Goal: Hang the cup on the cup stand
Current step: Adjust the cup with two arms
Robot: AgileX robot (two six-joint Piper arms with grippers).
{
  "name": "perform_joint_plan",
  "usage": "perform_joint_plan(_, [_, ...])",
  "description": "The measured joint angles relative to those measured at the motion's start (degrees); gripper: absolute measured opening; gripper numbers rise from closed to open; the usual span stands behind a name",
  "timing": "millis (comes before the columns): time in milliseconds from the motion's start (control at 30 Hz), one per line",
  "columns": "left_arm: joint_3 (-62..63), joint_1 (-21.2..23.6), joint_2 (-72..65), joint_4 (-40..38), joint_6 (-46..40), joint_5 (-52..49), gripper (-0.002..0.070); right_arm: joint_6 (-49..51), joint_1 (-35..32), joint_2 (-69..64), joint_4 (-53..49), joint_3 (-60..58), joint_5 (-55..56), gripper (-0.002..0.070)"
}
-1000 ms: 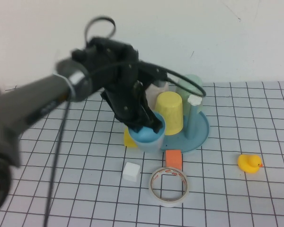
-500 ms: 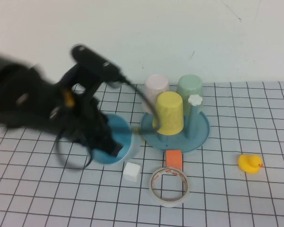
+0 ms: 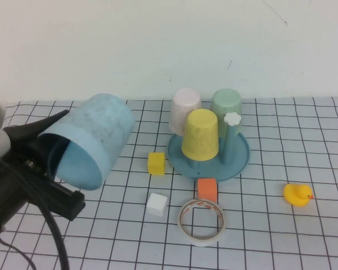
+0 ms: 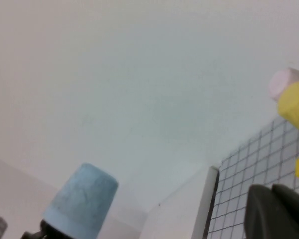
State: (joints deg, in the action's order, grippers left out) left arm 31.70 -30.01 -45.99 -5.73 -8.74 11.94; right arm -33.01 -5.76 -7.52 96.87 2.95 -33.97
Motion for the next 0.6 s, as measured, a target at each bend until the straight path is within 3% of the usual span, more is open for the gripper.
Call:
perform_joint_plan(367, [-1.88, 0.00, -6.99, 8.38, 0.00, 29.16, 0.0007, -6.38, 0.28, -22.37, 0.00, 14.96, -17.08, 0.0026])
perform_joint_plan(500, [-1.88, 0.00, -12.13, 11.38, 0.00, 38.91, 0.0007, -7.18, 1.68, -30.54, -0.12, 19.52, -21.88, 0.0169])
perform_joint_plan(600, [-1.88, 0.00, -15.74, 13.23, 0.00, 43.54, 0.0006, -7.58, 3.19, -35.77, -0.25, 23.40, -22.71, 0.0356])
